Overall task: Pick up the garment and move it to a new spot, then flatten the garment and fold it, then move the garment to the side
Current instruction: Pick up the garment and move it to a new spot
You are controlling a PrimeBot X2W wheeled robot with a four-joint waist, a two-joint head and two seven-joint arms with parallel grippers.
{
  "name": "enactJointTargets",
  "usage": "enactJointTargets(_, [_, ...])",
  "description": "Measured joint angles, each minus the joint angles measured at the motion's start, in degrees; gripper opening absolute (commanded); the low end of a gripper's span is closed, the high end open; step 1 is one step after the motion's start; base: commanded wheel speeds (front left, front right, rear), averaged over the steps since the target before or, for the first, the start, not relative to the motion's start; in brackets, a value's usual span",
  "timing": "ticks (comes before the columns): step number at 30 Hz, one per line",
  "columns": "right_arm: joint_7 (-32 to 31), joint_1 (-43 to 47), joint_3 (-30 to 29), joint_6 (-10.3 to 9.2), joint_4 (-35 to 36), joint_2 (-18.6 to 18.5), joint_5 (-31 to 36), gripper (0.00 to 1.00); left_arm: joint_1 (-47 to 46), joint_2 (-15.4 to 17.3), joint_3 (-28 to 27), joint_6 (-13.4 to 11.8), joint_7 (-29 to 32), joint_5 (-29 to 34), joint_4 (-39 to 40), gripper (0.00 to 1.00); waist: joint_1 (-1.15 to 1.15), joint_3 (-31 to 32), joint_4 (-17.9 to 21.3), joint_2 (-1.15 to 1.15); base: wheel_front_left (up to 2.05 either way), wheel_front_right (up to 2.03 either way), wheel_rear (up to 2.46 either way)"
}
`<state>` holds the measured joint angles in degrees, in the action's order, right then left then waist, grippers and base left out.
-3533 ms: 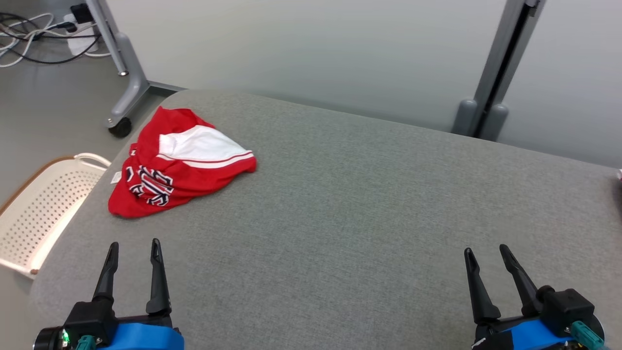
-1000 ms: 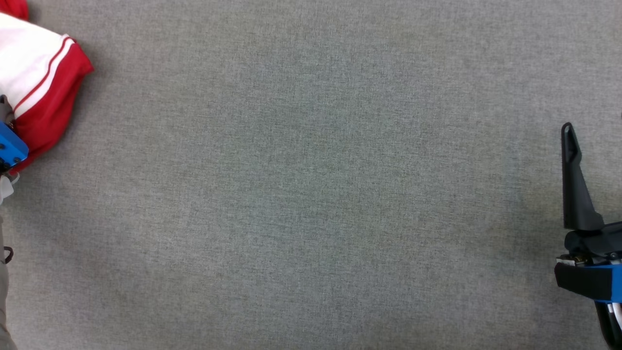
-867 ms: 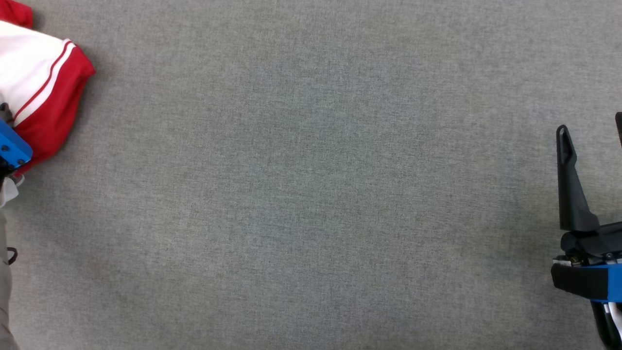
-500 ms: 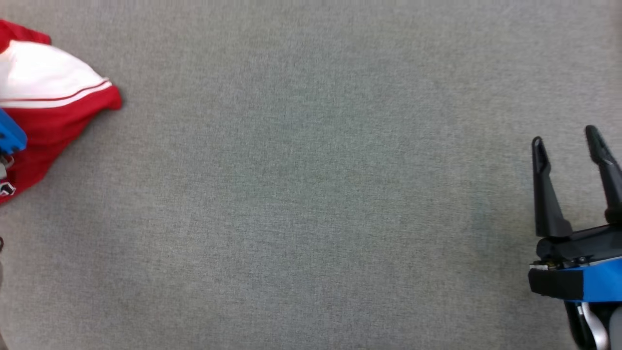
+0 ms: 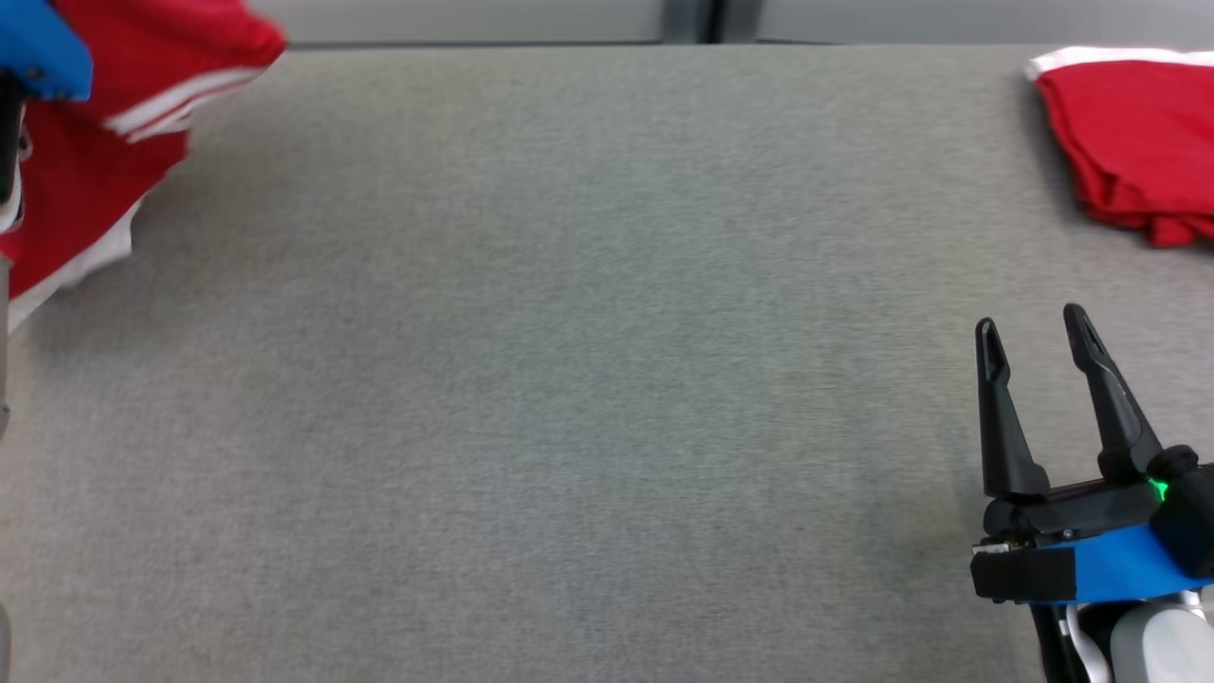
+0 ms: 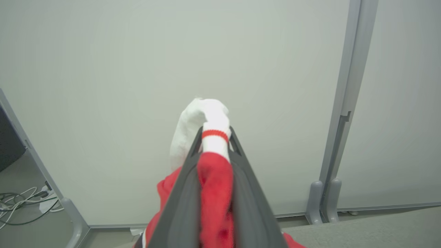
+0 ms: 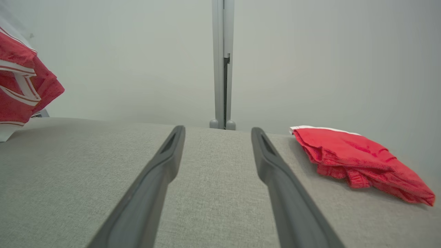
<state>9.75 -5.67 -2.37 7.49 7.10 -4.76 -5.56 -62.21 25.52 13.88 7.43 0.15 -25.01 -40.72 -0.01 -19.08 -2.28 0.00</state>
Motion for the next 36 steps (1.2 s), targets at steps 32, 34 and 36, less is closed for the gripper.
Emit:
enactJointTargets(32, [5.13, 0.75, 1.81, 0.00, -8.78, 1.88, -4.34, 1.00, 24.58, -9.40, 20.45, -0.40, 4.68, -6.20, 18.64, 0.00, 0.01, 6.05, 13.81, 0.00, 0.00, 0.00, 0.00])
enactJointTargets(34, [5.14, 0.74, 1.82, 0.00, -9.00, 1.89, -4.17, 1.00, 27.18, -10.05, 21.69, -0.40, 3.33, -6.13, 16.85, 0.00, 0.01, 6.39, 13.08, 0.00, 0.00, 0.00, 0.00])
enactJointTargets(36, [5.15, 0.70, 1.83, -0.01, -9.24, 1.89, -3.98, 1.00, 29.60, -10.91, 22.75, -0.40, 2.01, -6.25, 14.83, 0.00, 0.01, 6.78, 12.34, 0.00, 0.00, 0.00, 0.00])
